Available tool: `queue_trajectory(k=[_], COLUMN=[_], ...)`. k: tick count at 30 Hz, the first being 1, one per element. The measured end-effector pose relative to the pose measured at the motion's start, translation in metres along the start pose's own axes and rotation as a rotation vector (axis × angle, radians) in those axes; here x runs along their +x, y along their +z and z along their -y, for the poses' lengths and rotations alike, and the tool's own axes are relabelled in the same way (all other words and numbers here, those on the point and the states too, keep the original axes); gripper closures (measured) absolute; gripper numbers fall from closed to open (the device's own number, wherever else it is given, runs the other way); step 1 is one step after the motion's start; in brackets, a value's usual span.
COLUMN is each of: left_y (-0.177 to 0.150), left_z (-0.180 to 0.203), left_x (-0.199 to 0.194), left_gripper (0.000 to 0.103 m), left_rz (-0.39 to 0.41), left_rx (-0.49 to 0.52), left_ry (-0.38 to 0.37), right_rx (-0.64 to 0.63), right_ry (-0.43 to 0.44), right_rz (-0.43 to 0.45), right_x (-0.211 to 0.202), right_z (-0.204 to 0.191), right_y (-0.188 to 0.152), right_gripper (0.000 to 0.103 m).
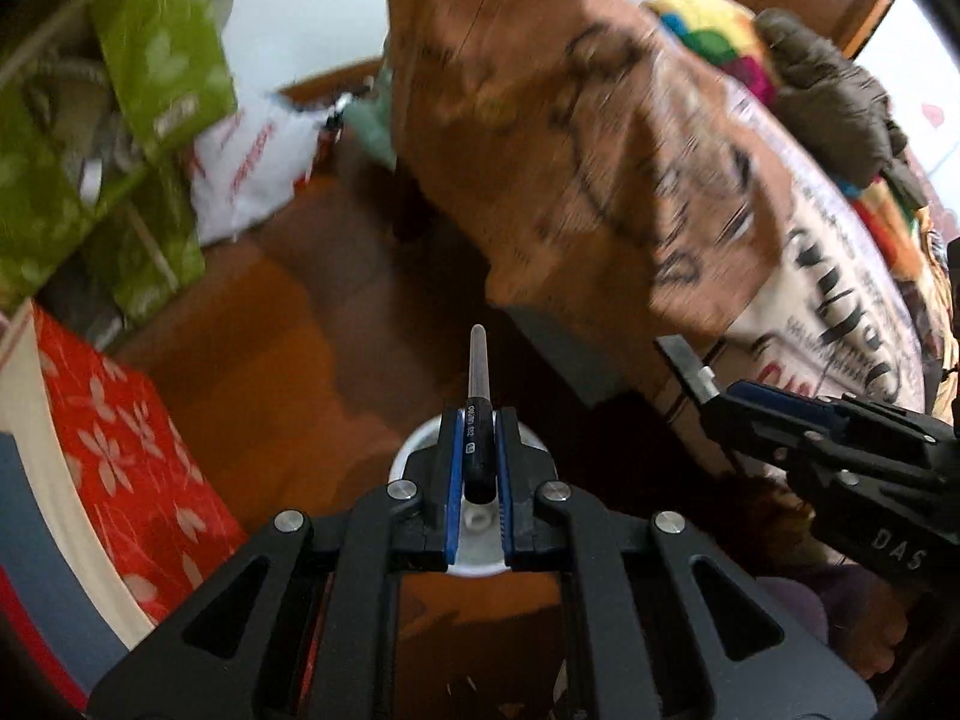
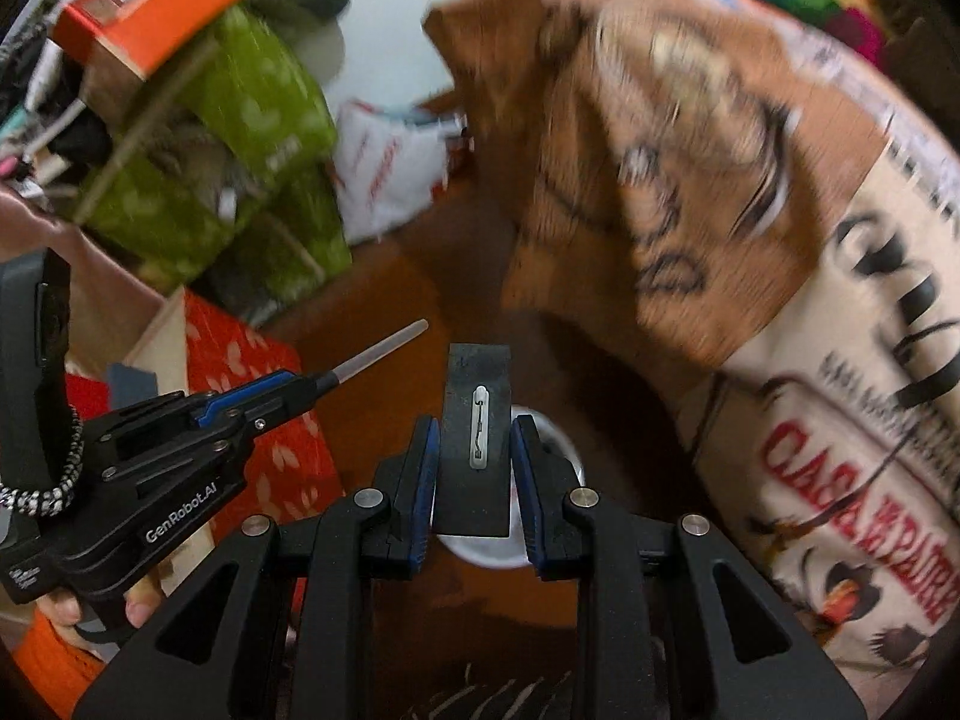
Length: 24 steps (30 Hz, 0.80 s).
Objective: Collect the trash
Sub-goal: 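Lift the marker and black clip and carry both over the white bin, then open the left tool to drop the marker while the right tool drops the clip into the bin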
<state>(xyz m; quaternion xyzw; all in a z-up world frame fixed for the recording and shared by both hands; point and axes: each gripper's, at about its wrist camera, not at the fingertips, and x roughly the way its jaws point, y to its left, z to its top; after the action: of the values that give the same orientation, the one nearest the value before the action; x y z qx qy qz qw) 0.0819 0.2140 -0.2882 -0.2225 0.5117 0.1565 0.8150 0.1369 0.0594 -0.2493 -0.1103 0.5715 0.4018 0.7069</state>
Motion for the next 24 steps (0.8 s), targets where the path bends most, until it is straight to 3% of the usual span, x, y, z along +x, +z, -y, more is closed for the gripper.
queue_trajectory(k=[5, 15, 18, 24], left_y=[-0.013, -0.022, -0.022, -0.017], left_z=[-0.006, -0.008, -0.006, 0.003], left_x=[0.035, 0.067, 0.070, 0.062], left_gripper=[0.094, 0.094, 0.094, 0.093], left_rz=[-0.096, -0.203, -0.218, -0.214], left_rx=[-0.021, -0.038, -0.038, -0.011], left_ry=[0.004, -0.034, -0.053, -0.042], right_rx=[0.032, 0.081, 0.082, 0.035], right_ry=[0.003, 0.069, 0.057, 0.039], right_rz=[-0.113, -0.215, -0.213, -0.186], right_x=[0.038, 0.059, 0.058, 0.038], right_z=[0.008, 0.015, 0.015, 0.009], right_y=[-0.007, -0.005, -0.006, -0.006], right_gripper=[0.080, 0.075, 0.069, 0.069])
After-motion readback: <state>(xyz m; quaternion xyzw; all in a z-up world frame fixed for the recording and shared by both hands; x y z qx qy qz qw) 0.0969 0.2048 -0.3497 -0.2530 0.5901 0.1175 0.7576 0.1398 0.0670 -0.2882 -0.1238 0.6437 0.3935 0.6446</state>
